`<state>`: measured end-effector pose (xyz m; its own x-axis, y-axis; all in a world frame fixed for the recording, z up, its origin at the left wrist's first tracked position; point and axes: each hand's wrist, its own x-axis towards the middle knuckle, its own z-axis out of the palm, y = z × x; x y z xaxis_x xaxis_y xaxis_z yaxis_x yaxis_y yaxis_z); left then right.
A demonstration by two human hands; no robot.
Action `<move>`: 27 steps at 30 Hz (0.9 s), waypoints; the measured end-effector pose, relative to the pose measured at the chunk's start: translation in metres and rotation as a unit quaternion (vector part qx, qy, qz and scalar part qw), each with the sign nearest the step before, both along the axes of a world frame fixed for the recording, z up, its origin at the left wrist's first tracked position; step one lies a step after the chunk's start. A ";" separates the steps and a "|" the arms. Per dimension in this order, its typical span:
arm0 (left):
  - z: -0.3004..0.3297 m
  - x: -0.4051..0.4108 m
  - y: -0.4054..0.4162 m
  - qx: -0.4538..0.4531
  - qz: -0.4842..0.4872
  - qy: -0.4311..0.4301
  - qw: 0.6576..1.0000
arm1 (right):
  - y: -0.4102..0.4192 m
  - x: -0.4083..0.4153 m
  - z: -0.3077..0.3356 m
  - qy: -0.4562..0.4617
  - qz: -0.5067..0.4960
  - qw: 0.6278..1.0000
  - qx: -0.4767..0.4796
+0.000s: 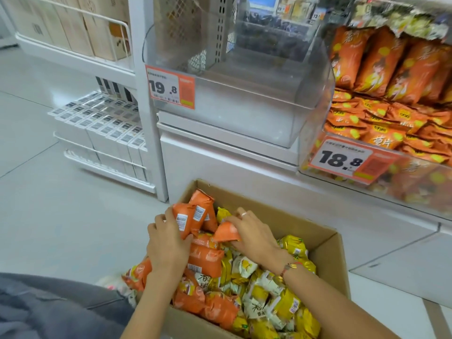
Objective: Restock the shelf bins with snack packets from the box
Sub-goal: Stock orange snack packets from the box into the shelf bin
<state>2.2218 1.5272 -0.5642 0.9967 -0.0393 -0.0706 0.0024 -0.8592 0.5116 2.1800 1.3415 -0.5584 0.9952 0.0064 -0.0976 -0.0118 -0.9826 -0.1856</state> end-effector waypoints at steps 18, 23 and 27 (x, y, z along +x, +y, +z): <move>0.123 -0.039 -0.048 -0.681 -0.023 0.343 0.647 | -0.056 -0.089 0.136 0.139 -0.239 0.644 0.713; 0.159 -0.056 -0.073 -0.628 -0.062 0.323 0.706 | -0.064 -0.102 0.160 0.082 -0.211 0.764 0.604; 0.183 -0.063 -0.088 -0.580 -0.152 0.305 0.740 | -0.078 -0.106 0.184 0.006 -0.196 0.765 0.614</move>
